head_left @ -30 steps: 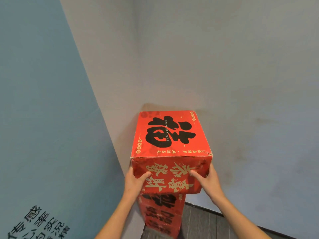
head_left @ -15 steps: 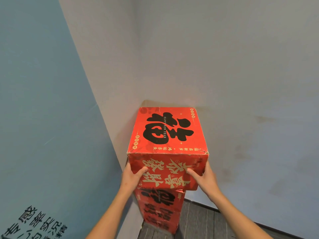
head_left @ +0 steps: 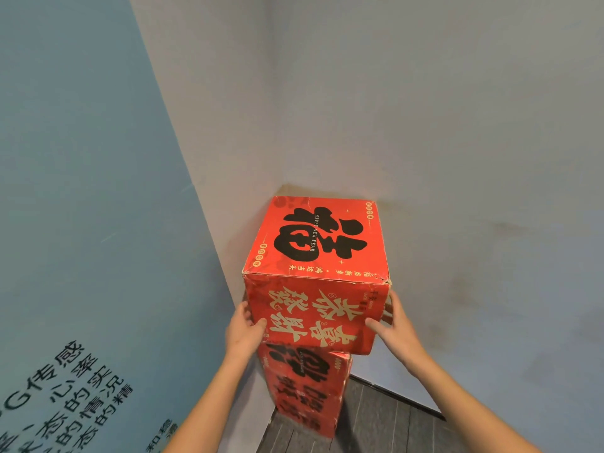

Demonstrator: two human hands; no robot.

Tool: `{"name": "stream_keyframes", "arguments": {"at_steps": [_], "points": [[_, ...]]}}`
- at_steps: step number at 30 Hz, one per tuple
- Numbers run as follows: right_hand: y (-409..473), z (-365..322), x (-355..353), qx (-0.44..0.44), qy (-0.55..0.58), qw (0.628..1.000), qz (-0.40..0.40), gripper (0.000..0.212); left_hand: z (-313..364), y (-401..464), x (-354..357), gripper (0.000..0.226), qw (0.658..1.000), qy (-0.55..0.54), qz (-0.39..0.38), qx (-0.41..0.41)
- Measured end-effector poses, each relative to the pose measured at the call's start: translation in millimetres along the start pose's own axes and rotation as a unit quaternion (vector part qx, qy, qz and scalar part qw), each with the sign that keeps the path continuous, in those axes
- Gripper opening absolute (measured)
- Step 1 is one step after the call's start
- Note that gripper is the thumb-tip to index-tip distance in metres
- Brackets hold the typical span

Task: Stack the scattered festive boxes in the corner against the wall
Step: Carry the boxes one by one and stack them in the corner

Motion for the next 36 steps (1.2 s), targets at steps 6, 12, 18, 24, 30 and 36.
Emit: {"name": "stream_keyframes", "arguments": {"at_steps": [6,12,18,24,30,36], "points": [[-5.1,2.1,-1.6,0.014,-0.100,0.995,0.026,0.050,-5.6,-3.7,4.2,0.042,1.000,-0.016,0.003,-0.018],[-7.6,-3.9,9.3,0.011,-0.129,0.991,0.041,0.047,-4.8,13.9,-7.8,0.051,0.999,-0.028,-0.011,-0.021],[-7.7,-4.5,26.9,0.016,-0.113,0.993,0.044,0.049,3.2,27.1,-18.7,0.054,0.998,-0.052,-0.017,-0.005],[-5.7,-5.2,39.0,0.008,-0.113,0.992,0.060,0.050,5.9,41.1,-22.4,0.062,0.998,-0.060,-0.031,0.004],[-0.9,-4.9,43.1,0.014,-0.107,0.992,0.071,0.050,6.1,52.6,-25.5,0.061,0.997,-0.073,-0.037,0.014],[4.3,-3.3,46.7,0.014,-0.111,0.991,0.073,0.052,4.8,63.0,-29.3,0.063,0.996,-0.086,-0.036,0.011]]}}
Point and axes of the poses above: each hand's wrist, its own y-axis towards the middle knuckle, its own x-axis out of the palm, z = x × y, the point moved 4 cm from there along y, towards the middle knuckle, and after that the axes turned 11 degrees about -z, right-handed, at the moved point
